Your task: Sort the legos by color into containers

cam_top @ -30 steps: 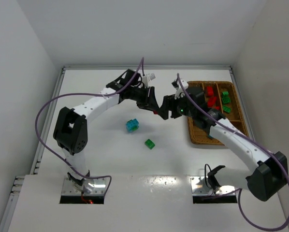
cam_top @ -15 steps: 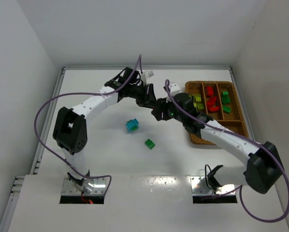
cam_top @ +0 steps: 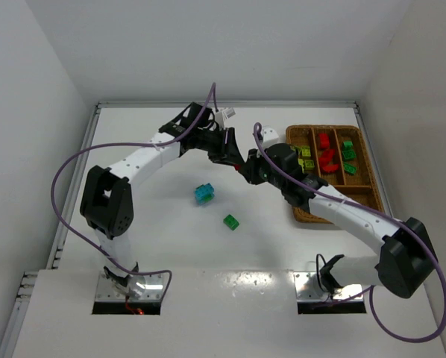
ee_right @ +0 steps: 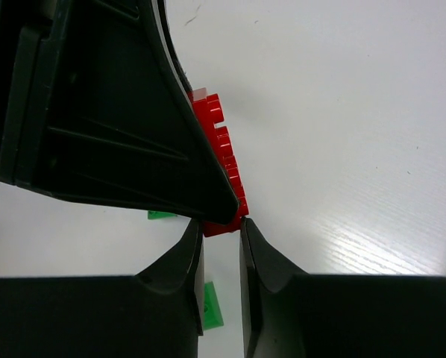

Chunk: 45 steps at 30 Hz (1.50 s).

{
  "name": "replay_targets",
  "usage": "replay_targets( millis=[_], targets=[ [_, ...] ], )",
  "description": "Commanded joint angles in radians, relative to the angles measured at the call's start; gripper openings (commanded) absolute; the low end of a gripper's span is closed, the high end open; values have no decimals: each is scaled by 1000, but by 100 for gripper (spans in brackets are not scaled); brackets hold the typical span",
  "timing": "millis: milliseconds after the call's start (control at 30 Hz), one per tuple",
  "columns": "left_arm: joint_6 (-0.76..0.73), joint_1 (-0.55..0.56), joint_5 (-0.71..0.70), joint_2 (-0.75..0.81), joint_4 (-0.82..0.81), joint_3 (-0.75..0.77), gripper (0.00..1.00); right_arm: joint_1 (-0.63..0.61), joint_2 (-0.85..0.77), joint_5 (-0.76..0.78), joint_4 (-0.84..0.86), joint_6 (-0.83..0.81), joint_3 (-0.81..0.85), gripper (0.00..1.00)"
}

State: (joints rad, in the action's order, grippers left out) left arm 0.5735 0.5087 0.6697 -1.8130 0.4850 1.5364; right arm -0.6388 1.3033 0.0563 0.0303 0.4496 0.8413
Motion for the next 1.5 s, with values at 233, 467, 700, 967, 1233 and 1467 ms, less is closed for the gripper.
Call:
replay_targets(
  millis=[233, 467, 700, 967, 1233, 1467],
  targets=[
    [-17, -25, 30, 67, -13, 5, 24, -2, -35, 56, 17, 32, -8, 0],
    [-17, -35, 30, 58, -13, 5, 57, -2, -26, 65, -1, 32, -8, 0],
    [-17, -35, 30, 49, -13, -4, 81, -2, -26, 56, -12, 41, -18, 0],
    [-38, -99, -25, 72, 21, -31, 91, 69, -49, 201, -173, 70, -36, 0],
    [-124, -153, -251, 118, 145, -41, 91, 365, -7, 298, -362, 178, 42, 0],
    [-133, -153, -251, 127, 145, -84, 91, 559, 137, 312, -395, 169, 182, 0]
  ],
)
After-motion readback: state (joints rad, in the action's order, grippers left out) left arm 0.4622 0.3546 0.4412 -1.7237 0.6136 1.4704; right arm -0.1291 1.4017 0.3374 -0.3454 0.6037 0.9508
